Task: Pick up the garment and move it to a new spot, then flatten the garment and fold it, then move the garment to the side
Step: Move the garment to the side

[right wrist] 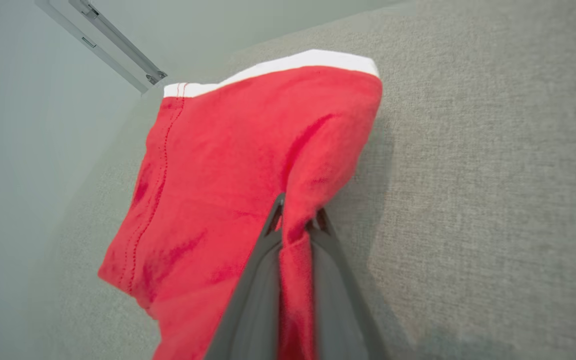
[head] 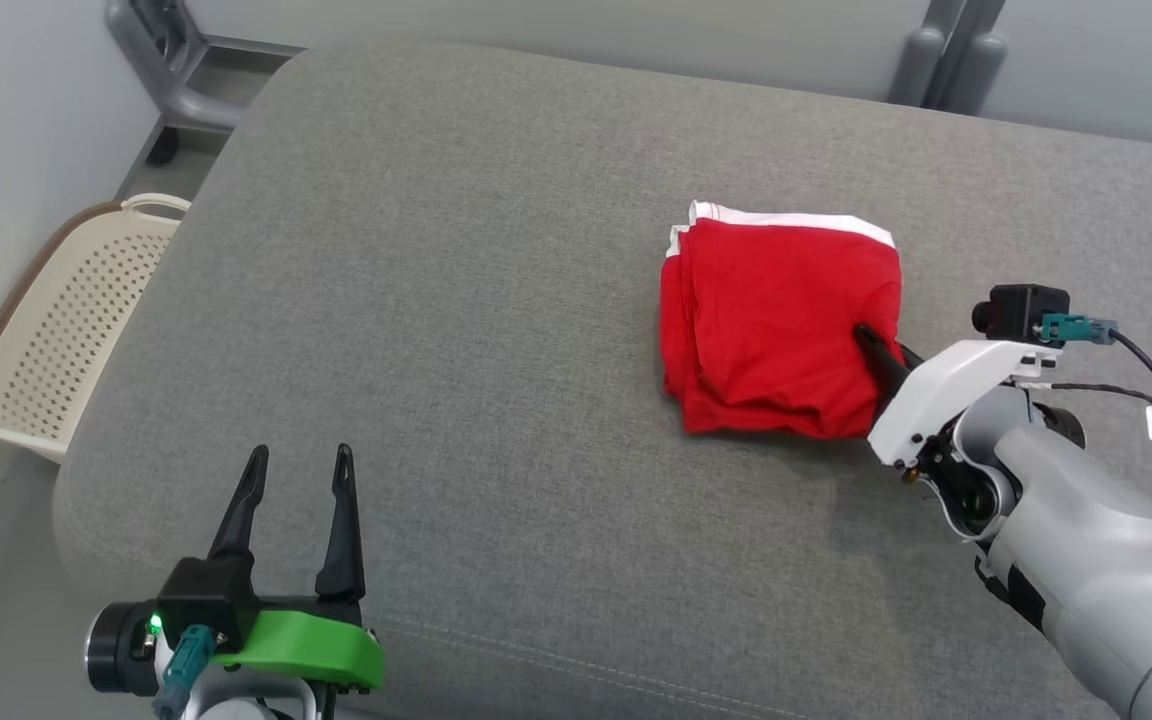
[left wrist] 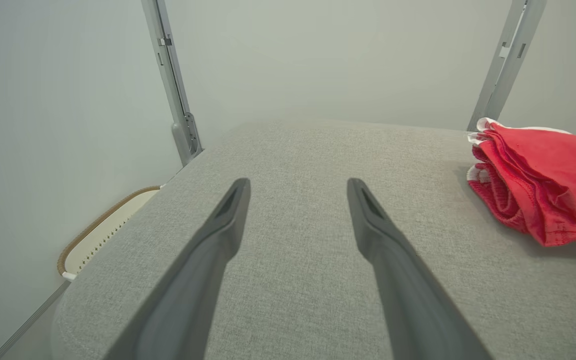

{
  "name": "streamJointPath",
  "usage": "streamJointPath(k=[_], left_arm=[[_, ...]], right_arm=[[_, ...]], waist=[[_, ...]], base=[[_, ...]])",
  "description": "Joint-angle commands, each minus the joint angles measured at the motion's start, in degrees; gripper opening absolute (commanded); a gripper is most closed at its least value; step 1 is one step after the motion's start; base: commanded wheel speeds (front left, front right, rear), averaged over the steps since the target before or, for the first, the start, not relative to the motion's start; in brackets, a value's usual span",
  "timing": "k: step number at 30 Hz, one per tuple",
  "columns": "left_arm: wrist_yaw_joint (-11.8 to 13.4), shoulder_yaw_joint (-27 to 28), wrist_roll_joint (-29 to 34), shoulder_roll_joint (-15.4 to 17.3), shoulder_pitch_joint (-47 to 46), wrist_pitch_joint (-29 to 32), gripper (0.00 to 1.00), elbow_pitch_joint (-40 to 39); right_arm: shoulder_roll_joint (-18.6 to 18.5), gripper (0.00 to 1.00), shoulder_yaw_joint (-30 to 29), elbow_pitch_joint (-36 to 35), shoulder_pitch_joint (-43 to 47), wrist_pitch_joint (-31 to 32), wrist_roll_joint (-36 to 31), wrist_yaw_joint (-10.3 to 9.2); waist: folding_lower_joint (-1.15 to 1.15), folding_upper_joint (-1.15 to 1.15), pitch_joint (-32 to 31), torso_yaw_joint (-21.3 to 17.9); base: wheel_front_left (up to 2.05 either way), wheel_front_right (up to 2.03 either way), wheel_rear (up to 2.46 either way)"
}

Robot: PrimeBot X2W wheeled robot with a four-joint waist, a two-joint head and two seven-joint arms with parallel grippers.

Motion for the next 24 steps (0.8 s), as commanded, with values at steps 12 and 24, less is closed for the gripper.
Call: streamJointPath(k=[12,24], left_arm=[[-0.6,1.2,1.1,0.1,0.2,-0.1,1.00,-1.0],[-2.1,3.3,2.7,0.8,-2.0,-0.1,1.00,-2.0]], right_arm=[[-5.7,0.00,5.2,-0.8,-4.9,0.3,-2.4,0.00],[-13.4,0.00,11.4,1.0,-14.9,4.7,-6.5,0.00]], waist=[[0.00,0.00,0.7,-9.8],[0.00,0.00,4.9,-15.5]], base=[[0.00,0.00,0.00],[0.00,0.00,0.00]])
